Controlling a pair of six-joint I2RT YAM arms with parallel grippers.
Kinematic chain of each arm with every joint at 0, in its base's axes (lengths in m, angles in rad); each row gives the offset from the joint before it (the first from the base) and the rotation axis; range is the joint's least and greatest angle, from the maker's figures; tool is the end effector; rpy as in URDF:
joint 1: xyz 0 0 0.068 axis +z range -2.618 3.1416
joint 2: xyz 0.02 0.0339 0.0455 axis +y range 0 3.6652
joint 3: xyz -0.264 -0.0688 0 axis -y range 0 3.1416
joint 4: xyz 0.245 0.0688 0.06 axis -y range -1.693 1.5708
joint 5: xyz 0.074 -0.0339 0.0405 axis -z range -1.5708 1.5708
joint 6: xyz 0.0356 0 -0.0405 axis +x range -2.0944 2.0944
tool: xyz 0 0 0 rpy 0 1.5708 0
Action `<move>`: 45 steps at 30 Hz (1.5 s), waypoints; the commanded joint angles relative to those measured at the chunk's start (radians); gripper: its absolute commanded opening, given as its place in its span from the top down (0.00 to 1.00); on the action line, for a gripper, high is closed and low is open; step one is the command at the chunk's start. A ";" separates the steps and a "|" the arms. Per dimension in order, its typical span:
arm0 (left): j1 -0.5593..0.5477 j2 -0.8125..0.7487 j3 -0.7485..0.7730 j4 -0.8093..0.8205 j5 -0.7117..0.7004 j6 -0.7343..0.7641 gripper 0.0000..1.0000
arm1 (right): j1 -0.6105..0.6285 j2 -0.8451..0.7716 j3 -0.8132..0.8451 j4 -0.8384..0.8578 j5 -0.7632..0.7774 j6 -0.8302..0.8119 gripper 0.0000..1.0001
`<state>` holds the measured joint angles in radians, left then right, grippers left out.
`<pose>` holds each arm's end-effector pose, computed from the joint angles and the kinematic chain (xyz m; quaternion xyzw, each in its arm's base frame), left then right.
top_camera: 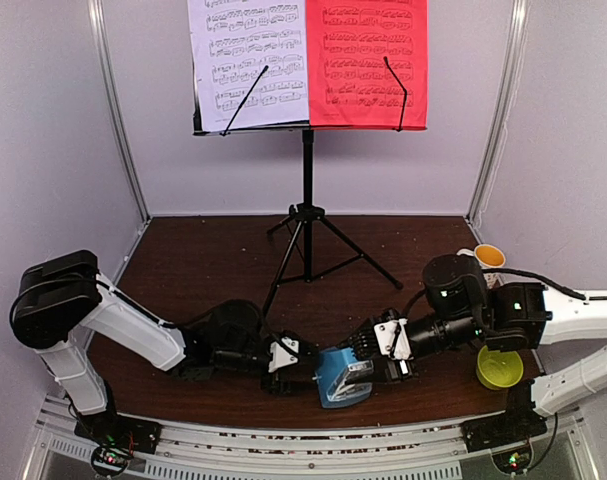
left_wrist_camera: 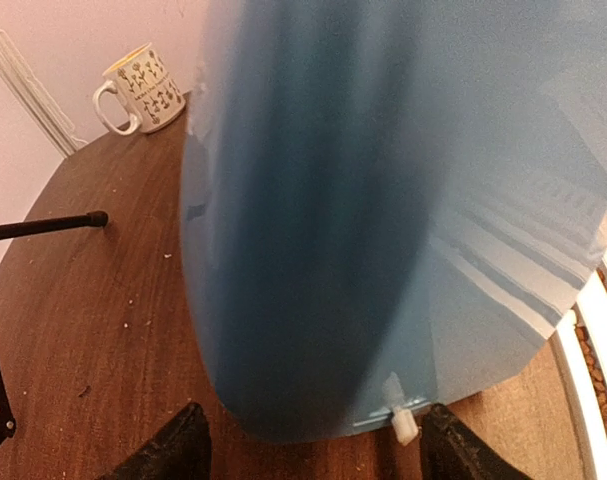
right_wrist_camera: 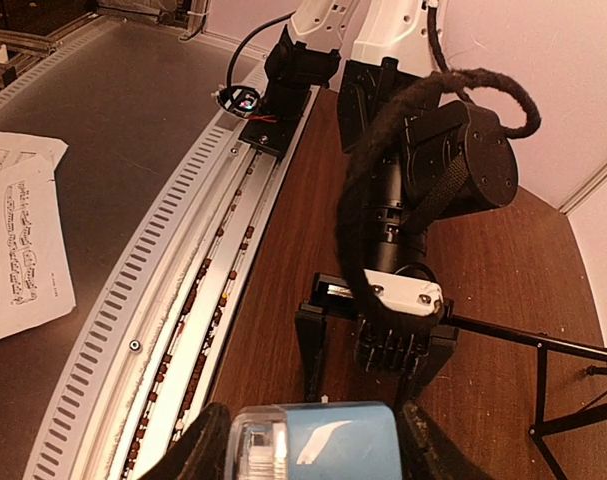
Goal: Set up the instrument practice props
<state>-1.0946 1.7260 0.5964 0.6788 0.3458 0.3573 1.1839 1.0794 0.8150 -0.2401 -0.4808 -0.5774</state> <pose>0.1343 -0.2868 0.1316 0.6224 0.5635 -0.3245 0.4356 0.0753 0.2285 0.2891 -0.7221 0.4392 0.3431 0.4099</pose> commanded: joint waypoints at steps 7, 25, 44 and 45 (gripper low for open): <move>0.004 -0.017 0.043 0.026 0.049 -0.006 0.25 | 0.030 -0.007 0.057 0.105 -0.006 -0.015 1.00; 0.028 -0.006 0.033 0.047 0.034 -0.011 0.55 | 0.050 -0.019 0.047 0.149 0.019 -0.003 1.00; 0.062 -0.351 -0.095 -0.004 -0.624 -0.375 0.02 | -0.030 0.192 0.100 0.361 0.600 0.481 1.00; 0.062 -0.365 -0.098 -0.003 -0.641 -0.403 0.02 | -0.032 0.203 0.099 0.388 0.632 0.509 1.00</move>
<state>-1.0393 1.4094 0.4709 0.6991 -0.1112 0.0963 1.1683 1.2648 0.8471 -0.0383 -0.0380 -0.2089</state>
